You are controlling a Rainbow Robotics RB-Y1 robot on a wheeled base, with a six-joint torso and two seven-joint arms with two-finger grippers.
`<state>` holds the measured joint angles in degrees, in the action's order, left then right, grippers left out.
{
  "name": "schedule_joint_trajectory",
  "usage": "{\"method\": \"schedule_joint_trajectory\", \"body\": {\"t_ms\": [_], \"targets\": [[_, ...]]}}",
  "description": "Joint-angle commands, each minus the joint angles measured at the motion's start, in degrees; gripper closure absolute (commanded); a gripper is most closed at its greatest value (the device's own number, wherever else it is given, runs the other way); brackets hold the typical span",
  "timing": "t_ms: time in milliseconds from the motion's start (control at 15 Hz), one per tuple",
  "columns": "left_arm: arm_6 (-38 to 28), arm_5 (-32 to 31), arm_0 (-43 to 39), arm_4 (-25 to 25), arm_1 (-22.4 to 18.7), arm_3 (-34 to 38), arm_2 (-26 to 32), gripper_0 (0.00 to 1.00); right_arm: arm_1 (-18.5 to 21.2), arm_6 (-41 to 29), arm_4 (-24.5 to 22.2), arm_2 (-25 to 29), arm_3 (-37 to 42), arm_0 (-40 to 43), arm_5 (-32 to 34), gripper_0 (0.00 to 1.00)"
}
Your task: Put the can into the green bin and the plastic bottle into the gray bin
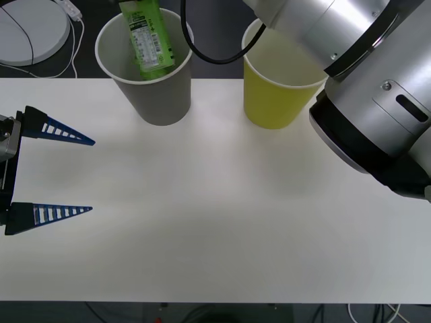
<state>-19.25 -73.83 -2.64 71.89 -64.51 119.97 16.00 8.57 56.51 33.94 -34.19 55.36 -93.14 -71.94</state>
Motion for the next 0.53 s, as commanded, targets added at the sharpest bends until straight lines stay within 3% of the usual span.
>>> {"method": "schedule_joint_trajectory", "body": {"t_ms": [67,400,467,533], "targets": [[0.0,0.0,0.0,0.0,0.0,0.0,0.0,0.0,-0.31,0.0,-0.19,0.0,0.01,-0.03,0.22,1.0],[0.0,0.0,0.0,0.0,0.0,0.0,0.0,0.0,-0.23,-0.7,-0.19,0.0,0.01,-0.2,0.48,1.0],[0.0,0.0,0.0,0.0,0.0,0.0,0.0,0.0,-0.23,-0.96,-0.19,0.0,0.01,-0.2,0.57,0.6],[0.0,0.0,0.0,0.0,0.0,0.0,0.0,0.0,-0.23,-1.32,-0.19,0.0,0.01,-0.2,0.83,0.0]]}}
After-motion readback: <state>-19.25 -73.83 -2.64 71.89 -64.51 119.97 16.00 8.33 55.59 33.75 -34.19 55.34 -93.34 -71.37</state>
